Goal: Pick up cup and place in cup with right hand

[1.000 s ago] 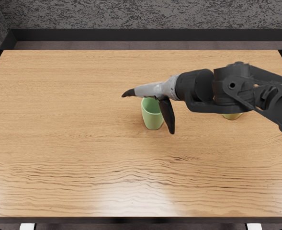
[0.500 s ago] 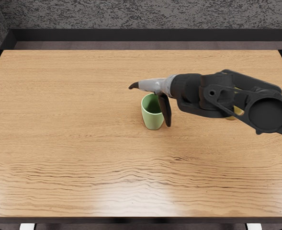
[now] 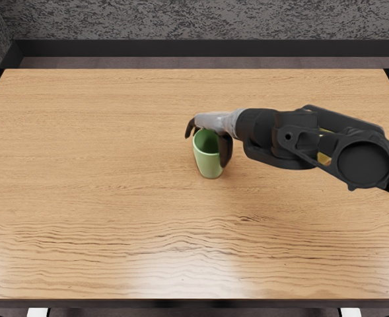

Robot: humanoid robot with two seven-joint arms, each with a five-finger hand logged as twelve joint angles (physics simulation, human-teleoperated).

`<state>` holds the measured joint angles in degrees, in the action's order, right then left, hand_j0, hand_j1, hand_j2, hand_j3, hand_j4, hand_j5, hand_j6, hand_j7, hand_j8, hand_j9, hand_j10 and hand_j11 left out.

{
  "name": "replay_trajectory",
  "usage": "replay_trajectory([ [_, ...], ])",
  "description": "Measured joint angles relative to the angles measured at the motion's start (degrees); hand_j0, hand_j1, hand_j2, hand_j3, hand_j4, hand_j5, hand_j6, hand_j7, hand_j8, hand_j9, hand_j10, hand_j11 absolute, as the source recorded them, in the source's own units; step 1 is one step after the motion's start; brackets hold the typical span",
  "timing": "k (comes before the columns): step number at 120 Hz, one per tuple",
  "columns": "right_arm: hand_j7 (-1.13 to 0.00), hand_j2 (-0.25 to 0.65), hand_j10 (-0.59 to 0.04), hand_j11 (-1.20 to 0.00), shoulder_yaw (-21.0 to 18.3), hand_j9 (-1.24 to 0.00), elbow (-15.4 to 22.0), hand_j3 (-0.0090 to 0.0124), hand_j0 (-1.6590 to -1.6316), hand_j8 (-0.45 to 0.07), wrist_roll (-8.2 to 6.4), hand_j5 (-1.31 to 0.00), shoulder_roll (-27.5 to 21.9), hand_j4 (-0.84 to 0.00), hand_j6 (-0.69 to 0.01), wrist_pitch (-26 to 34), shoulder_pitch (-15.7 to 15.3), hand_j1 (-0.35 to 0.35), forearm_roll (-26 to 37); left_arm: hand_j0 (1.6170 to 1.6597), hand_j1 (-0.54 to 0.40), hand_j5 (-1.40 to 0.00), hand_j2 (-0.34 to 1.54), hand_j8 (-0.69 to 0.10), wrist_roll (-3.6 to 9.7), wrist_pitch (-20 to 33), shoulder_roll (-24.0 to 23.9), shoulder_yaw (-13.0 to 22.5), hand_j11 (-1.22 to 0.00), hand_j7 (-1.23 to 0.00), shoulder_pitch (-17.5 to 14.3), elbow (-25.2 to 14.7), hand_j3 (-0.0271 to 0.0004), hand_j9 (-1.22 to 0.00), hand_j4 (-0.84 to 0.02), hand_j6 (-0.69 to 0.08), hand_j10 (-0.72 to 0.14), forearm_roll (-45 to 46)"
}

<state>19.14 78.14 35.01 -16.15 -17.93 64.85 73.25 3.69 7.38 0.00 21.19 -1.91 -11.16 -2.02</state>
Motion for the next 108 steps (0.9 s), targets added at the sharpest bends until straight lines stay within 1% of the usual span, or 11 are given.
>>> replay_trajectory([
  [5, -0.45, 0.018, -0.345, -0.46, 0.03, -0.46, 0.0, 0.0002, -1.6582, -0.268, 0.0, -0.46, 0.08, -0.347, -0.287, 0.22, -0.1, 0.116, -0.13, 1.6581, 0.349, 0.0, 0.0, 0.0, 0.0, 0.0, 0.0, 0.01, 0.0, 0.0, 0.06, 0.0, 0.0, 0.0, 0.0, 0.0, 0.0, 0.0],
  [7, -0.47, 0.01, -0.355, -0.47, 0.05, -0.47, -0.01, -0.0012, -1.6574, -0.256, 0.0, -0.47, 0.1, -0.357, -0.282, 0.31, -0.13, 0.11, -0.16, 1.6581, 0.349, 0.0, 0.0, 0.0, 0.0, 0.0, 0.0, 0.01, 0.0, 0.0, 0.04, 0.0, 0.0, 0.0, 0.0, 0.0, 0.0, 0.0],
  [13, -0.5, -0.01, -0.385, -0.5, 0.09, -0.5, -0.07, -0.0017, -1.6555, -0.26, 0.01, -0.5, 0.14, -0.388, -0.281, 0.81, -0.21, 0.098, -0.2, 1.6581, 0.349, 0.0, 0.0, 0.0, 0.0, 0.0, 0.0, 0.0, 0.0, 0.0, 0.01, 0.0, 0.0, 0.0, 0.0, 0.0, 0.0, 0.0],
  [15, -0.51, -0.016, -0.392, -0.51, 0.12, -0.51, -0.08, -0.0006, -1.6552, -0.268, 0.01, -0.51, 0.13, -0.396, -0.278, 0.96, -0.23, 0.096, -0.23, 1.6581, 0.349, 0.0, 0.0, 0.0, 0.0, 0.0, 0.0, 0.0, 0.0, 0.0, 0.05, 0.0, 0.0, 0.0, 0.0, 0.0, 0.0, 0.0],
  [23, -0.55, -0.036, -0.414, -0.55, 0.43, -0.55, -0.07, -0.0006, -1.6539, -0.287, 0.0, -0.54, -0.06, -0.422, -0.279, 1.47, -0.3, 0.086, -0.58, 1.6581, 0.349, 0.0, 0.0, 0.0, 0.0, 0.0, 0.0, 0.01, 0.0, 0.0, 0.04, 0.0, 0.0, 0.0, 0.0, 0.0, 0.0, 0.0],
  [38, -0.59, -0.06, -0.391, -0.6, 1.56, -0.6, 1.27, -0.001, -1.6528, -0.268, -0.01, -0.59, -1.73, -0.448, -0.269, 1.69, -0.14, 0.081, -2.17, 1.6581, 0.349, 0.0, 0.0, 0.0, -0.01, 0.0, 0.0, 0.01, 0.0, 0.0, -0.01, 0.0, 0.0, 0.0, 0.0, 0.0, 0.0, 0.0],
  [49, -0.6, -0.054, -0.393, -0.61, 2.94, -0.61, 4.12, -0.0008, -1.6523, -0.264, -0.01, -0.6, -5.31, -0.461, -0.265, 0.4, 0.33, 0.083, -4.69, 1.6581, 0.349, 0.0, 0.0, 0.0, 0.0, 0.0, 0.0, 0.01, 0.0, 0.0, 0.03, 0.0, 0.0, 0.0, 0.0, 0.0, 0.0, 0.0],
  [72, -0.62, -0.06, -0.382, -0.64, 9.58, -0.63, 9.13, 0.0, -1.6523, -0.241, -0.01, -0.63, -14.61, -0.46, -0.247, -6.5, 0.93, 0.086, -10.45, 1.6581, 0.349, 0.0, 0.0, 0.0, 0.0, 0.0, 0.0, 0.01, 0.0, 0.0, 0.05, 0.0, 0.0, 0.0, 0.0, 0.0, 0.0, 0.0],
  [77, -0.62, -0.087, -0.385, -0.64, 11.56, -0.64, 9.78, -0.0002, -1.6523, -0.246, -0.01, -0.63, -16.83, -0.462, -0.252, -8.5, 0.97, 0.073, -11.99, 1.6581, 0.349, 0.0, 0.0, 0.0, 0.0, 0.0, 0.0, 0.01, 0.0, 0.0, 0.0, 0.0, 0.0, 0.0, 0.0, 0.0, 0.0, 0.0],
  [95, -0.61, -0.056, -0.378, -0.64, 17.34, -0.64, 11.31, 0.0007, -1.6534, -0.235, 0.01, -0.64, -23.92, -0.453, -0.243, -14.57, 1.03, 0.09, -17.01, 1.6581, 0.349, 0.0, 0.0, 0.0, 0.0, 0.0, 0.0, 0.0, 0.0, 0.0, -0.01, 0.0, 0.0, 0.0, 0.0, 0.0, 0.0, 0.0],
  [108, -0.61, -0.109, -0.385, -0.64, 19.8, -0.64, 11.62, -0.0001, -1.6531, -0.241, 0.0, -0.63, -28.51, -0.448, -0.255, -16.25, 1.03, 0.065, -19.23, 1.6581, 0.349, 0.0, 0.0, 0.0, 0.0, 0.0, 0.0, 0.01, 0.0, 0.0, 0.01, 0.0, 0.0, 0.0, 0.0, 0.0, 0.0, 0.0],
])
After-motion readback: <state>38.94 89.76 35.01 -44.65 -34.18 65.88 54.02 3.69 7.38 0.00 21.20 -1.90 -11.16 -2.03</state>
